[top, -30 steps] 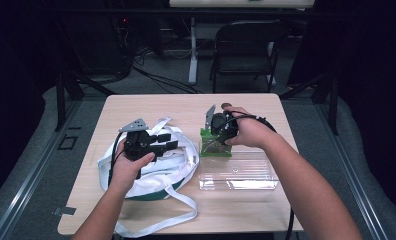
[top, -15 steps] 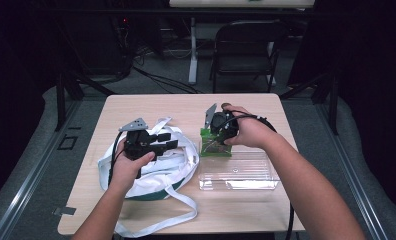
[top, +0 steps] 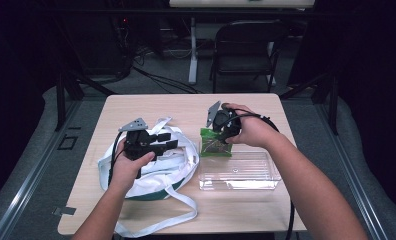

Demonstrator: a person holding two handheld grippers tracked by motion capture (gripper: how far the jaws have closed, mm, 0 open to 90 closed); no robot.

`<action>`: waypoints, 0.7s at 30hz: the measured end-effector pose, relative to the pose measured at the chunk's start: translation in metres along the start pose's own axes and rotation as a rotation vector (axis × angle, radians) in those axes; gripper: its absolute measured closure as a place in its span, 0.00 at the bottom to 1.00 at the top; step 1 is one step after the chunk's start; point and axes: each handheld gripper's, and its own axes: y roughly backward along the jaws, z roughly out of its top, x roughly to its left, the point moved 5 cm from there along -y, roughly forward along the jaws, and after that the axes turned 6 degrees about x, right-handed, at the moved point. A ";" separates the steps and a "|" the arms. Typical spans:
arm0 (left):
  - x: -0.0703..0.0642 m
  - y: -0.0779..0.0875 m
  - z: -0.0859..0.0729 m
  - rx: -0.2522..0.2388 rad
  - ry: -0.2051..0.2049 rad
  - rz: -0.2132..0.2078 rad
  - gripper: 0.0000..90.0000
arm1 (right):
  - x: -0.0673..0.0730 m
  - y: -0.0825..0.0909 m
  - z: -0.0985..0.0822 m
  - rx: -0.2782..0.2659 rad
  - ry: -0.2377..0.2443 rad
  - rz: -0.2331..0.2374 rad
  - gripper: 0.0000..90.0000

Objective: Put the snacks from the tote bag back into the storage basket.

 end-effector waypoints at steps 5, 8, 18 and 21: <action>0.000 0.000 0.000 0.000 0.000 0.000 0.58 | 0.000 0.001 -0.001 -0.002 -0.004 -0.004 0.47; 0.000 0.001 0.000 0.001 0.001 -0.001 0.58 | 0.001 0.003 -0.002 -0.010 -0.008 -0.005 0.47; -0.001 -0.001 -0.001 0.001 0.003 -0.003 0.58 | 0.001 0.016 -0.008 -0.037 -0.021 -0.015 0.47; 0.000 0.000 -0.001 0.004 0.003 0.000 0.58 | 0.002 0.021 -0.010 -0.042 -0.022 -0.020 0.47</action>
